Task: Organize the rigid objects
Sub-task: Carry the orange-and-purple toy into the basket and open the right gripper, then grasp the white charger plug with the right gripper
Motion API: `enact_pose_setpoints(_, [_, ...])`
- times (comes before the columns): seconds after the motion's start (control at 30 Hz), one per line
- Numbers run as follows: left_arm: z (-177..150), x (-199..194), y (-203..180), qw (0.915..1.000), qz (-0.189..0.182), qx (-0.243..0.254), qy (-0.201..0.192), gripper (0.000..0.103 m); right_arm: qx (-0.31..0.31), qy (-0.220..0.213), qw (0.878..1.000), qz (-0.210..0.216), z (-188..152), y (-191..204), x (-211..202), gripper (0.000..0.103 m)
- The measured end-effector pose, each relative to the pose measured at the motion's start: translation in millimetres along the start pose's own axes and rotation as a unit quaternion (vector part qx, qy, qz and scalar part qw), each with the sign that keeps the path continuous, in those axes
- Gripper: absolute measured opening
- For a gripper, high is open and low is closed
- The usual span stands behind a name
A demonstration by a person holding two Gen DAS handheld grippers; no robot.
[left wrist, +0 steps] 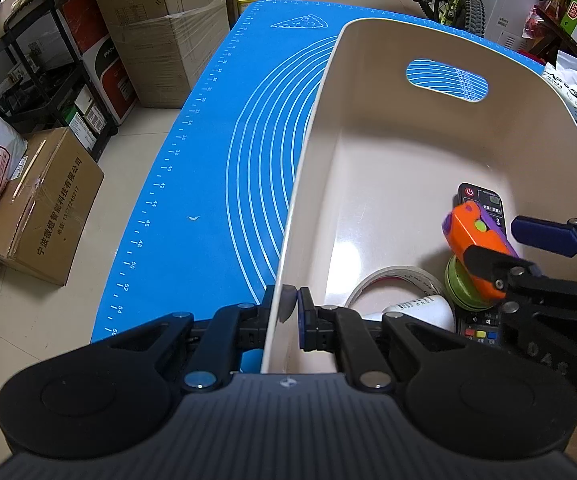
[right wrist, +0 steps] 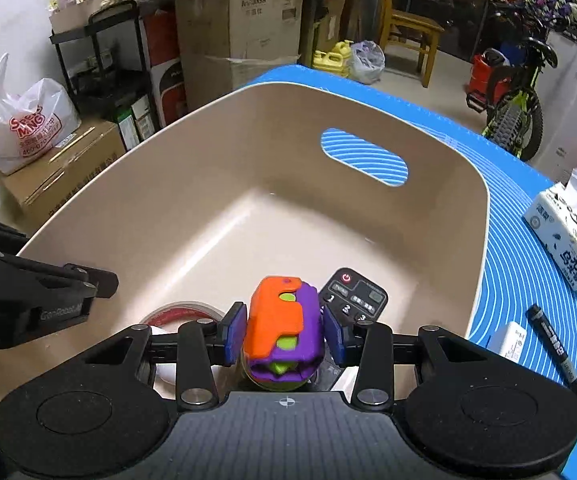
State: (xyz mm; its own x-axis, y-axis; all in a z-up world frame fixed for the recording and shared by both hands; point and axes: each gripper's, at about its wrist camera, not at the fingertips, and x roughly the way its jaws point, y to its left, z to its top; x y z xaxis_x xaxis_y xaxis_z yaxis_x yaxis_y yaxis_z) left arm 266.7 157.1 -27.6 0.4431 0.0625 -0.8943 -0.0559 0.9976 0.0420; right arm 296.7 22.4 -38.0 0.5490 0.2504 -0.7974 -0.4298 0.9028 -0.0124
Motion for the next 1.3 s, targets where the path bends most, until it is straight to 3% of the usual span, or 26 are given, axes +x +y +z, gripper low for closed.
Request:
enact_pose_setpoints(0.07, [0.0,-0.2,0.7,1.0000,0.000,0.000,0.000,0.011,0.006,-0.011,1.000,0.006,-0.6,-2.6,-5.0,0.050])
enact_pose_setpoints(0.2, [0.0,0.0,-0.1,1.0000,0.000,0.000,0.000,0.011,0.017,-0.061,0.998,0.009,-3.9,-10.6,-23.7,0.078])
enact_pose_setpoints(0.4, [-0.1,0.1,-0.7,1.0000,0.000,0.000,0.000,0.011,0.043,-0.117,0.992,-0.005,-1.8,-35.3,-55.5,0.078])
enact_pose_setpoints(0.67, [-0.7,0.9,-0.9,1.0000,0.000,-0.001,0.000,0.011,0.086,-0.159,0.981,-0.063,0.3,-96.0,-88.7,0.082])
enact_pose_setpoints(0.93, [-0.6,0.9,-1.2,1.0000,0.000,-0.001,0.000,0.011,0.131,-0.145,0.973,-0.120,-11.9,-156.3,-81.3,0.082])
enact_pose_setpoints(1.3, [-1.1,1.7,-2.5,1.0000,0.001,0.001,-0.001,0.011,0.117,-0.066,0.980,-0.148,-35.8,-168.6,-20.4,0.082])
